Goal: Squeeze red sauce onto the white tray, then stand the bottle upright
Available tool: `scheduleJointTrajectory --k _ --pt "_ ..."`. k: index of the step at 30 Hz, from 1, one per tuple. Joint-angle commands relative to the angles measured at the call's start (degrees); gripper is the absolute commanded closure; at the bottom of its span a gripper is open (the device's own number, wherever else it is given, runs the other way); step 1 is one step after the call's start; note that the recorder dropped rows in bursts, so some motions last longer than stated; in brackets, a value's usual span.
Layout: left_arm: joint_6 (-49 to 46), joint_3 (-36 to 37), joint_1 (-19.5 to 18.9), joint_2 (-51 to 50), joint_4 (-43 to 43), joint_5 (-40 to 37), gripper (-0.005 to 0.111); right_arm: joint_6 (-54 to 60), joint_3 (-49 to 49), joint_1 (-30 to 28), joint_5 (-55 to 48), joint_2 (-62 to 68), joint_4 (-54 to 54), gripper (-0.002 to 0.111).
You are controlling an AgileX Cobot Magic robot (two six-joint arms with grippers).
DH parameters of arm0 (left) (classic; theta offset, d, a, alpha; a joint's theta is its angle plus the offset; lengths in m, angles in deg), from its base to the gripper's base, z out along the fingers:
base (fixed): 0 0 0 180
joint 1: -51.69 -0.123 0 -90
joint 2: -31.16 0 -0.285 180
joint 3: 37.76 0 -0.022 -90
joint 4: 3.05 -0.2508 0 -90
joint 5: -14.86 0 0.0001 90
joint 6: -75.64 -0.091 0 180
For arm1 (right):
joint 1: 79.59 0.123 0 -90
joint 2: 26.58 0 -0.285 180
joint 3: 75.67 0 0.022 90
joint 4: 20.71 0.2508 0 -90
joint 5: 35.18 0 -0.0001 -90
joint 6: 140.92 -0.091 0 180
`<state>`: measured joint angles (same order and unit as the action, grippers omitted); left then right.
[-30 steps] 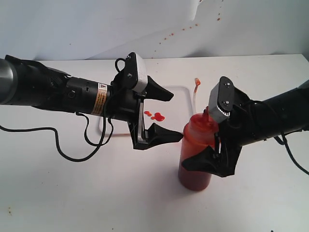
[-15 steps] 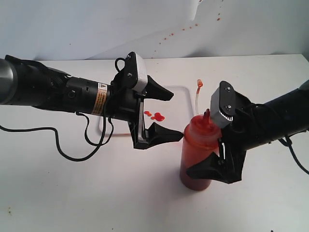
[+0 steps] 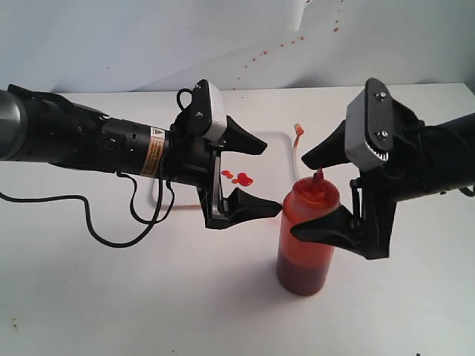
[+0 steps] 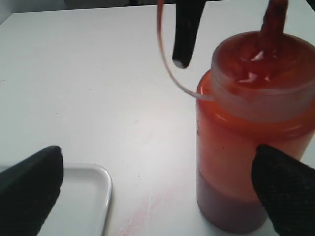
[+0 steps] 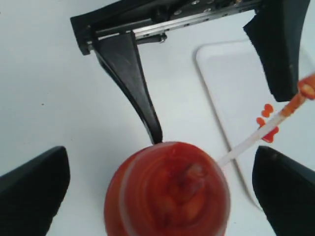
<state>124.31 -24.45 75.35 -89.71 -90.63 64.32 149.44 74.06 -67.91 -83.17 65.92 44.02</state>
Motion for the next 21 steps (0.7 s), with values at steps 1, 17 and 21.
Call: scheduleJointTrajectory --k 1,17,21 --pt "0.2 0.3 0.3 0.7 1.0 0.2 0.009 -0.2 0.2 -0.2 3.3 -2.0 2.2 0.017" --pt "0.2 0.3 0.3 0.7 -0.3 0.0 0.009 2.0 0.5 -0.2 9.8 -11.9 16.0 0.028" --pt "0.2 0.3 0.3 0.7 -0.3 -0.4 0.009 1.7 0.5 -0.2 12.9 -18.6 14.5 0.054"
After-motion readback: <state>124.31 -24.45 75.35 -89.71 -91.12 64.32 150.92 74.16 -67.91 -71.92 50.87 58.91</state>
